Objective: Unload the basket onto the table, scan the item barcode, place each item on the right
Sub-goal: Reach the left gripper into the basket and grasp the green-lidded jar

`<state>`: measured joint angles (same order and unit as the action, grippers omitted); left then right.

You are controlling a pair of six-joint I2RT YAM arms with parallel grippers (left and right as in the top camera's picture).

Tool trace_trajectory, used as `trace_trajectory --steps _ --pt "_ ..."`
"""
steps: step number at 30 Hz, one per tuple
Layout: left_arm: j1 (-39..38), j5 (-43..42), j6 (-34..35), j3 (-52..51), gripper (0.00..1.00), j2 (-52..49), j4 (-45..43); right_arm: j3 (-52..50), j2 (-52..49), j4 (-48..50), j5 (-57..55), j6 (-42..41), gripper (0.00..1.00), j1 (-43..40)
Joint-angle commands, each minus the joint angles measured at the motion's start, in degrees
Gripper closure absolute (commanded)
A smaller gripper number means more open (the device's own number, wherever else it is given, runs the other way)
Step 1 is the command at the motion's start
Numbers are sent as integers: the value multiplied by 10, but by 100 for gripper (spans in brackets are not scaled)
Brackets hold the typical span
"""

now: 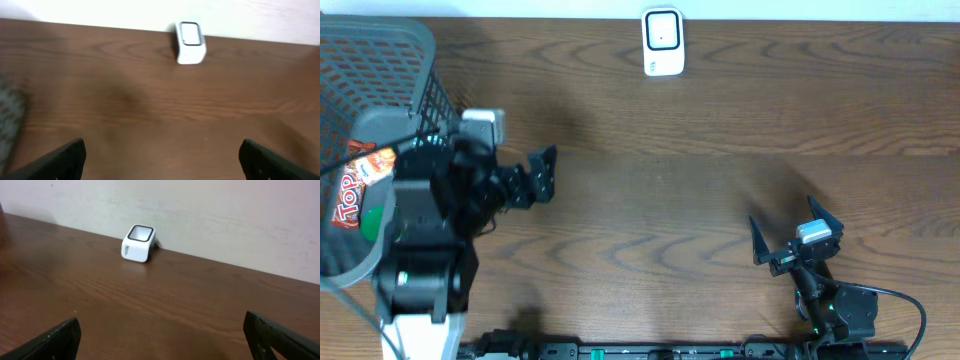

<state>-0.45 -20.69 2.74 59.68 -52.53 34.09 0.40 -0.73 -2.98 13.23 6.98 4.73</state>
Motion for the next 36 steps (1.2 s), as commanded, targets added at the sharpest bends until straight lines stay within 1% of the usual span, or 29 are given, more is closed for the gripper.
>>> trace_trajectory --steps 1,7,11,16,19,20,22,25,27,30,33,36 --pt "0 -87 -8 19 2 -36 -22 -1 2 -2 -3 4 1 6" --pt "16 -86 -5 84 2 -55 -21 -1 2 -2 -3 4 1 6" --pt "61 -71 23 148 2 -61 12 -1 2 -2 -3 4 1 6" --pt "146 9 92 205 2 -70 45 -1 2 -2 -3 4 1 6" --pt "216 69 152 219 2 -80 58 -1 2 -2 -3 4 1 6" --pt "245 89 183 219 2 -85 65 -1 2 -2 -3 4 1 6" --pt "295 110 232 219 2 -101 83 -1 2 -2 -3 4 1 6" --pt "362 113 271 219 2 -133 106 -1 2 -2 -3 4 1 6" --pt "398 113 282 219 2 -156 118 -1 2 -2 -3 4 1 6" --pt "439 114 282 219 2 -191 133 -1 2 -2 -3 4 1 6" --pt "466 116 279 219 2 -224 143 -1 2 -2 -3 4 1 6" --pt "479 144 278 219 2 -262 165 -1 2 -2 -3 4 1 6"
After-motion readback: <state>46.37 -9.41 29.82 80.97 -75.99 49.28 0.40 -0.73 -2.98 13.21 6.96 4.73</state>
